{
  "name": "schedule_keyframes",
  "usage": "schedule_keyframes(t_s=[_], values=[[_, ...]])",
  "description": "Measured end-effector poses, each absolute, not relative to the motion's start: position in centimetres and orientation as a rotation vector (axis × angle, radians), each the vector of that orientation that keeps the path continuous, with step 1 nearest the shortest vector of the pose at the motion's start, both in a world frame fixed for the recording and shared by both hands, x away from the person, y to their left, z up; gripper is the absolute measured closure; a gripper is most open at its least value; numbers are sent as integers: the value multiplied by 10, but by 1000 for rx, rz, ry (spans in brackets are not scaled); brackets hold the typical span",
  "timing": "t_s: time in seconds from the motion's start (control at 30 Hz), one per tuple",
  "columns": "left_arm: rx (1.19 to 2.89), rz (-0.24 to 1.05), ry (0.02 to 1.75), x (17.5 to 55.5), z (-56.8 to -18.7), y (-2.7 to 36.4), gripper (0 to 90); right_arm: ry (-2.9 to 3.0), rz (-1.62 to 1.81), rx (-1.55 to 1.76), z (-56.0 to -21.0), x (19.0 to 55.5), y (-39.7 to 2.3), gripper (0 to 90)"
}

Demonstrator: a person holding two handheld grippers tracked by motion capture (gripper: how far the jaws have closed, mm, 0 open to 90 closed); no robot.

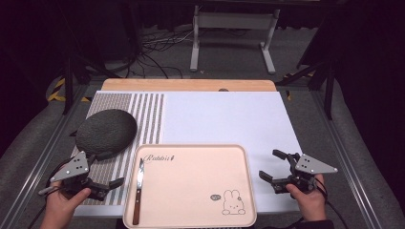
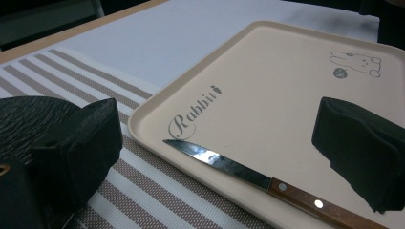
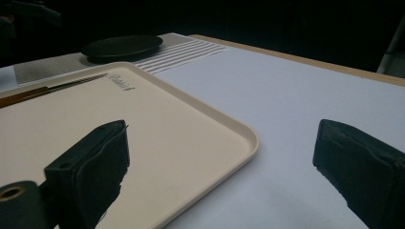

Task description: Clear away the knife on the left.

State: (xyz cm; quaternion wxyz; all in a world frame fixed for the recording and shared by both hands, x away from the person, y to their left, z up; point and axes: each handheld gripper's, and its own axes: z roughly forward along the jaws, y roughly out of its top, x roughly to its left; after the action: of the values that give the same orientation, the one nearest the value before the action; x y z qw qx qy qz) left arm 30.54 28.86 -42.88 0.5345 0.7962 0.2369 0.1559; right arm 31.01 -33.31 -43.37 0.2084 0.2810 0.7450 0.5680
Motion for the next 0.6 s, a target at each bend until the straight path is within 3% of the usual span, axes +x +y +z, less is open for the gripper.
schedule_keyframes(t_s=[0.6], values=[[1830, 378, 649, 305, -455, 318, 41, 2063, 1592, 794, -435, 310, -335, 58]])
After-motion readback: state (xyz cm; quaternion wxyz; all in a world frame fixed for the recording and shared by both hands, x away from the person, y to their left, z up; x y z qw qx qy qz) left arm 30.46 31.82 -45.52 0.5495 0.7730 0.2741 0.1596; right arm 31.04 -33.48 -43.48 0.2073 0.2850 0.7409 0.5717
